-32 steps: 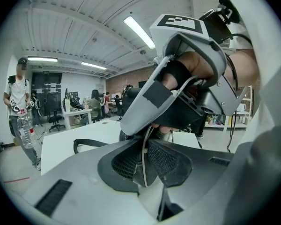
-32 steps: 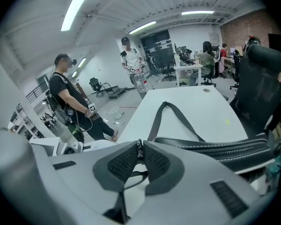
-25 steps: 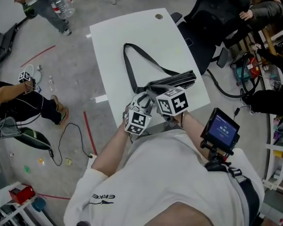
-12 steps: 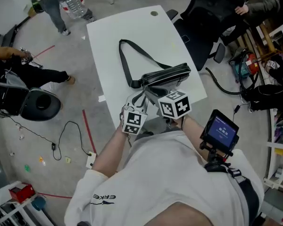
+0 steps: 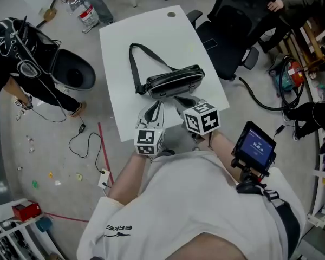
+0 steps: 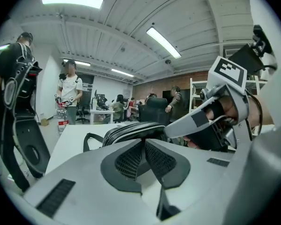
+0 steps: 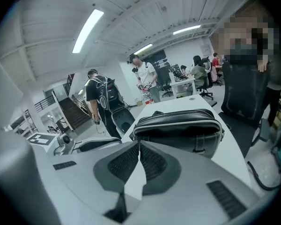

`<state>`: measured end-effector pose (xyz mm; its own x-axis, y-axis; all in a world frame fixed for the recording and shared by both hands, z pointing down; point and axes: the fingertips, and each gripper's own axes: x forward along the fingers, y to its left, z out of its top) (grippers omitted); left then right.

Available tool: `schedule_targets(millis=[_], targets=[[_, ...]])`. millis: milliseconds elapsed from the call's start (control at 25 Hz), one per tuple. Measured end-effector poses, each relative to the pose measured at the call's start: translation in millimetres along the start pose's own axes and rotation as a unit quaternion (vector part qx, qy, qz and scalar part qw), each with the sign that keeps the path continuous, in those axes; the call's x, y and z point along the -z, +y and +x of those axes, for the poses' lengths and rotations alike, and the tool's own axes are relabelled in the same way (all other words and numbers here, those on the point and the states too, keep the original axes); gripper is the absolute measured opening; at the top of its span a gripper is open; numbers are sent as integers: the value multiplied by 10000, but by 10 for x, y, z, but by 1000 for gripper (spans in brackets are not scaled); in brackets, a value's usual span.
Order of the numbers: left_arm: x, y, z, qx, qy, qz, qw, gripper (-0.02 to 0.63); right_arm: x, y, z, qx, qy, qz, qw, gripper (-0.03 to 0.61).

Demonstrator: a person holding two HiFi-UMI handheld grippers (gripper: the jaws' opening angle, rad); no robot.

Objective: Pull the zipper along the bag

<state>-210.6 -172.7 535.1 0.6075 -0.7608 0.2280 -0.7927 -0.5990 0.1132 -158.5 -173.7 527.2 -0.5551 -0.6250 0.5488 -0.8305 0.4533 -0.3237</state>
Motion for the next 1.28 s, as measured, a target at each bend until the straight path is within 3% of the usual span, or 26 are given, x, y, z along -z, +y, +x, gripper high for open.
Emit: schedule_targets(millis=[400, 800, 1280], targets=[[20, -737, -133, -558, -182, -532, 9969, 5, 332, -428, -786, -19, -245, -159, 9996, 5], [-48, -1520, -575, -921, -364, -616, 9932, 3, 670, -401, -1561, -178, -389, -358, 9984, 5], [34, -1590, -639, -972, -362, -617, 9927, 3, 765, -381, -1578, -257, -401, -429, 9979, 3]])
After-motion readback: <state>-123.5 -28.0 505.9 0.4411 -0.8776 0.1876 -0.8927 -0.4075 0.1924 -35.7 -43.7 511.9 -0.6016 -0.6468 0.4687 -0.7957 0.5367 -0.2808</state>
